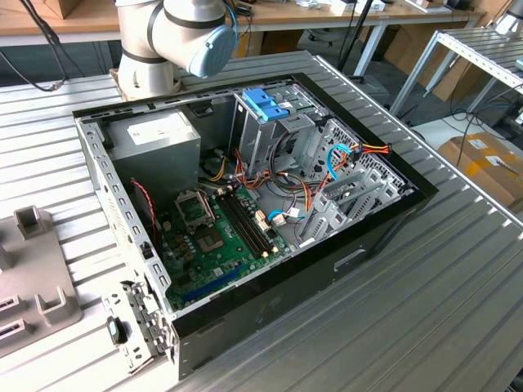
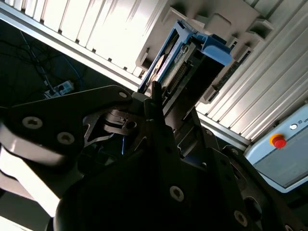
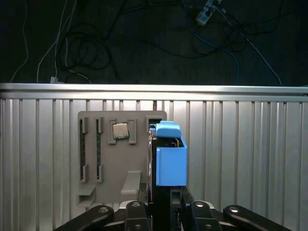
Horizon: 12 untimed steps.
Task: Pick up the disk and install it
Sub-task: 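Pick up the disk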
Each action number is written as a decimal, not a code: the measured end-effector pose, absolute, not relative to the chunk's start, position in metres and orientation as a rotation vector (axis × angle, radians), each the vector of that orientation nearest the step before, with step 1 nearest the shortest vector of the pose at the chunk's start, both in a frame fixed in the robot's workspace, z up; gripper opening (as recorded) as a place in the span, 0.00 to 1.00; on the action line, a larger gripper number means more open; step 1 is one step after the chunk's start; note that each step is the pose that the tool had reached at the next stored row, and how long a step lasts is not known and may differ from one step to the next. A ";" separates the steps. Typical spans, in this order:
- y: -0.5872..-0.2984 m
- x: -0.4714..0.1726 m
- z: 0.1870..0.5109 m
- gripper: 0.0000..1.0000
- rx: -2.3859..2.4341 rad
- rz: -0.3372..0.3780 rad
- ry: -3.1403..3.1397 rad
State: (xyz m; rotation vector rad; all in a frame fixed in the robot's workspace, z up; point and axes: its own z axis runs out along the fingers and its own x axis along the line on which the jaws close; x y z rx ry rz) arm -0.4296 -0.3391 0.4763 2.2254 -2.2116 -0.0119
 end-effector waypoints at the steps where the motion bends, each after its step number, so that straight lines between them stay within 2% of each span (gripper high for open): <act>1: -0.339 -0.430 0.476 0.35 2.225 -0.012 -2.212; 12: -0.339 -0.427 0.476 0.35 2.225 -0.012 -2.212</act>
